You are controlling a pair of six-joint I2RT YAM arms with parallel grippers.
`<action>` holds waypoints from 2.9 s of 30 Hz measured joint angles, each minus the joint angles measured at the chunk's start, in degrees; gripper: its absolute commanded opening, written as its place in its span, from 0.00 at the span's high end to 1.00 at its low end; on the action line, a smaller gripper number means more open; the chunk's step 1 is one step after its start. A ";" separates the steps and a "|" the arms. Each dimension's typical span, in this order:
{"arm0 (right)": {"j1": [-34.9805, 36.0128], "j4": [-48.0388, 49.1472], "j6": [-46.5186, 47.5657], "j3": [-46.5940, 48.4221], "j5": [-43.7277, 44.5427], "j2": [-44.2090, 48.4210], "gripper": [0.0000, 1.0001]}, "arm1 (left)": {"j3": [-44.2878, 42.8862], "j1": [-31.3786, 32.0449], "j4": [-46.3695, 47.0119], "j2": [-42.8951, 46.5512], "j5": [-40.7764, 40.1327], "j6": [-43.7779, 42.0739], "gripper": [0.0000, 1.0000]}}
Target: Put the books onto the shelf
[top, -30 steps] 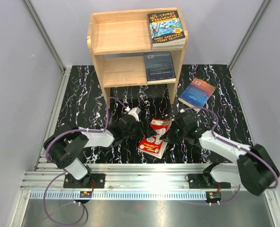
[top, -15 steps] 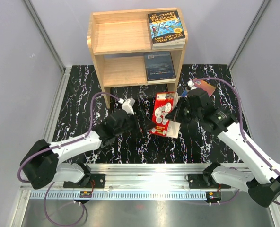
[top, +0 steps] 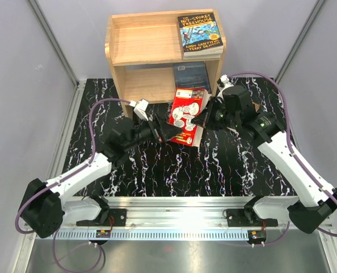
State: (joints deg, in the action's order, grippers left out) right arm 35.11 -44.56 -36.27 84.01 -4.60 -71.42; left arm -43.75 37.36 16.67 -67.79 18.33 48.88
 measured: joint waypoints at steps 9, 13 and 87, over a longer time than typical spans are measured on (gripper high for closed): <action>-2.75 4.22 -2.40 -2.64 -4.63 1.36 1.00 | 7.41 -2.95 12.94 2.19 7.30 6.36 0.66; -3.91 5.66 -2.86 -5.35 -4.50 2.82 1.00 | 7.69 -3.65 14.64 2.43 8.31 8.11 1.00; -3.72 -11.80 -7.21 -12.55 10.60 34.40 0.00 | -48.83 -2.58 -12.74 -39.60 -13.42 10.19 0.01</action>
State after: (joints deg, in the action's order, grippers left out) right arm 31.40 -56.36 -43.48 71.46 6.00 -37.01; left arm -92.58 34.79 3.92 -107.39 4.91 59.07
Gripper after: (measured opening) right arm 0.994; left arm 0.984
